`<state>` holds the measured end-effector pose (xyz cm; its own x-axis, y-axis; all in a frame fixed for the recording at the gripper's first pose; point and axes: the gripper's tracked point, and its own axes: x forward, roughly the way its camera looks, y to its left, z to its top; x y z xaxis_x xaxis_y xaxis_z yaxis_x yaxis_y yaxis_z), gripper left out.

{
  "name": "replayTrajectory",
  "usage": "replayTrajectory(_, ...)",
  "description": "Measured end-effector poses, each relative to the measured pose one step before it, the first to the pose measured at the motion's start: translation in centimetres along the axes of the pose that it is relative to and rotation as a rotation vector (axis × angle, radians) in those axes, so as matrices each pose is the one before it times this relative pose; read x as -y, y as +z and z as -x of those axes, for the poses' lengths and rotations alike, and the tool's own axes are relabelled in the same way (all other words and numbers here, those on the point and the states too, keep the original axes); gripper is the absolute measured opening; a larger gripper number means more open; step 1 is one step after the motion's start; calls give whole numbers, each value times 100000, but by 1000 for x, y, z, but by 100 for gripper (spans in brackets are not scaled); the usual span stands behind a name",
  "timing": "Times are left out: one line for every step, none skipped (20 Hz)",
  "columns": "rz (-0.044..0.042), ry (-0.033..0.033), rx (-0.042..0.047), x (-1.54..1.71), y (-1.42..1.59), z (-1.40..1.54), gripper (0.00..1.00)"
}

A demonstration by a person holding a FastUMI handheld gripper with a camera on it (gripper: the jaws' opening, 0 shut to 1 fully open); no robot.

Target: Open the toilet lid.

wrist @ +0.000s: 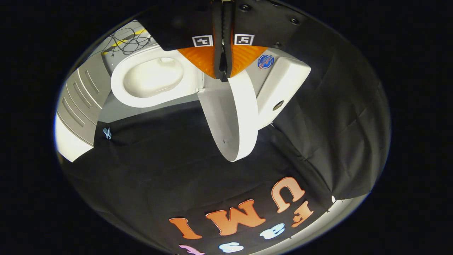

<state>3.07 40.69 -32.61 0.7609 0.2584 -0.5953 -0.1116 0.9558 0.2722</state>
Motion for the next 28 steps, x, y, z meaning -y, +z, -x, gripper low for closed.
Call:
replayTrajectory(1607, 266, -116, -810, -247, -138, 8)
replayTrajectory(1844, 320, -303, -794, -231, -58, 8)
replayTrajectory(1637, 358, -239, -585, -210, -270, 8)
replayTrajectory(1196, 218, -256, -546, -136, -38, 8)
replayTrajectory(714, 313, -312, -625, -108, -191, 9)
replayTrajectory(485, 351, -335, -604, -254, -149, 9)
replayTrajectory(469, 289, -288, -536, -165, -217, 9)
replayTrajectory(604, 163, -210, -511, -206, -154, 9)
replayTrajectory(824, -43, -228, -416, -128, -161, 9)
replayTrajectory(916, -119, -130, -489, -128, -258, 9)
replayTrajectory(1044, -134, -3, -669, -224, -169, 9)
replayTrajectory(1027, -309, -144, -528, -148, 2, 9)
replayTrajectory(970, -542, 583, -169, 24, -75, 9)
replayTrajectory(870, -603, 311, -161, -17, -210, 9)
replayTrajectory(508, -406, 199, -237, -104, -79, 9)
replayTrajectory(429, -182, -34, -207, -80, -61, 9)
replayTrajectory(439, 42, -114, -180, -35, 58, 9)
replayTrajectory(993, -428, -245, -261, -181, -175, 9)
replayTrajectory(1706, -814, 647, -115, 110, 99, 9)
replayTrajectory(1958, -481, -340, -210, -6, 77, 9)
replayTrajectory(1708, -725, 233, 50, -40, -62, 9)
replayTrajectory(1149, -697, 28, 203, 76, 87, 8)
replayTrajectory(410, -304, -111, 187, -16, 56, 9)
replayTrajectory(225, 1193, -193, -73, -63, -162, 8)
replayTrajectory(-553, 1820, -820, -184, 19, 228, 12)
replayTrajectory(-1285, 1565, 696, -277, 243, 94, 19)
replayTrajectory(-499, -116, 1897, 485, 743, 438, 27)
replayTrajectory(-311, 767, 2279, 201, 884, 492, 30)
